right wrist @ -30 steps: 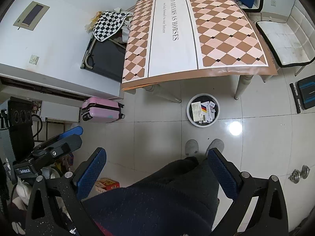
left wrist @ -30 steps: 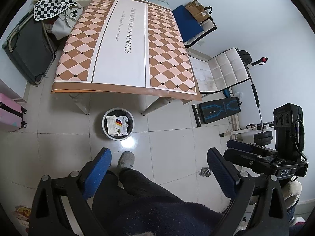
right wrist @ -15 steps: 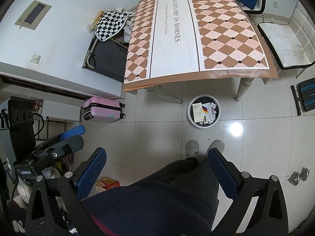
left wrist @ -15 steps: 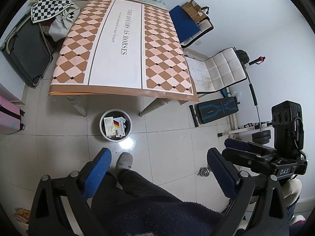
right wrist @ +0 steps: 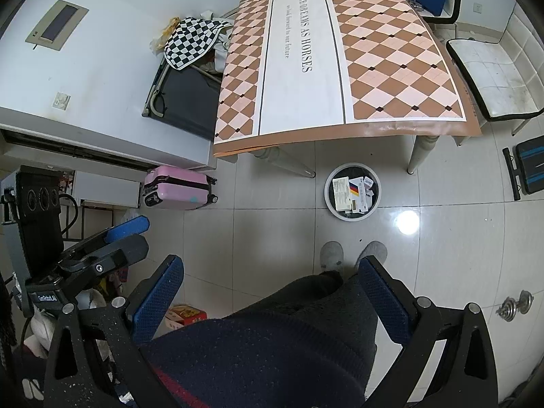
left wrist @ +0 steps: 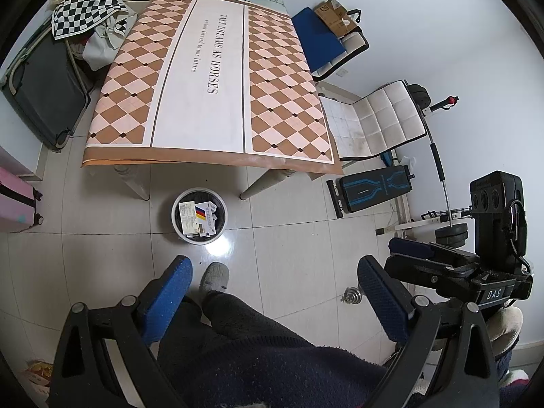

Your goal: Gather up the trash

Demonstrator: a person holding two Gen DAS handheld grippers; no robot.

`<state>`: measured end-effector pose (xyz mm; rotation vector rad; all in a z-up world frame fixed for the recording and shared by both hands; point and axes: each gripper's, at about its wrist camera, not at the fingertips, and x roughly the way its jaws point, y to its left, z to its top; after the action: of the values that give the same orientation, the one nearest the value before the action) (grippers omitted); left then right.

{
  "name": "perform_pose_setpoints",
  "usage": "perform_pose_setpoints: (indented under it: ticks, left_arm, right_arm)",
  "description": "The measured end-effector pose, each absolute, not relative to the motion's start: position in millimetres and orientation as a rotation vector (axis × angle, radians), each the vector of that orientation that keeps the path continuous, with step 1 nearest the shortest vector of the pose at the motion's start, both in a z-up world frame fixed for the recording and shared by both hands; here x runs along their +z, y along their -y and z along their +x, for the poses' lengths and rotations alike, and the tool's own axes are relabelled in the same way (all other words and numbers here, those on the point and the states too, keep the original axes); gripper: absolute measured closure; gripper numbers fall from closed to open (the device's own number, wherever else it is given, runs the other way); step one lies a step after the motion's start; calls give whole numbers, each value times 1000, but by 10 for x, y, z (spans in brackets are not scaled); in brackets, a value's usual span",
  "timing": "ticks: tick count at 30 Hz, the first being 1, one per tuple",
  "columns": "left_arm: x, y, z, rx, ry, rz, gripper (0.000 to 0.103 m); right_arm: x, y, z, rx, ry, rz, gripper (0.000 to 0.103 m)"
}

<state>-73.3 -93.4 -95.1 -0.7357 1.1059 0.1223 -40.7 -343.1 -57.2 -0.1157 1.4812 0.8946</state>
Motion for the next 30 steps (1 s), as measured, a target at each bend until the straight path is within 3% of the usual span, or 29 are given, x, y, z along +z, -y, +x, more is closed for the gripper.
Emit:
perform_pose_setpoints:
  ticks: [30]
  left_arm:
    - [-959,938,-736,117,-1105,-736,4]
  right_arm:
    - [-571,3438,-380,900,-1491,-119,0]
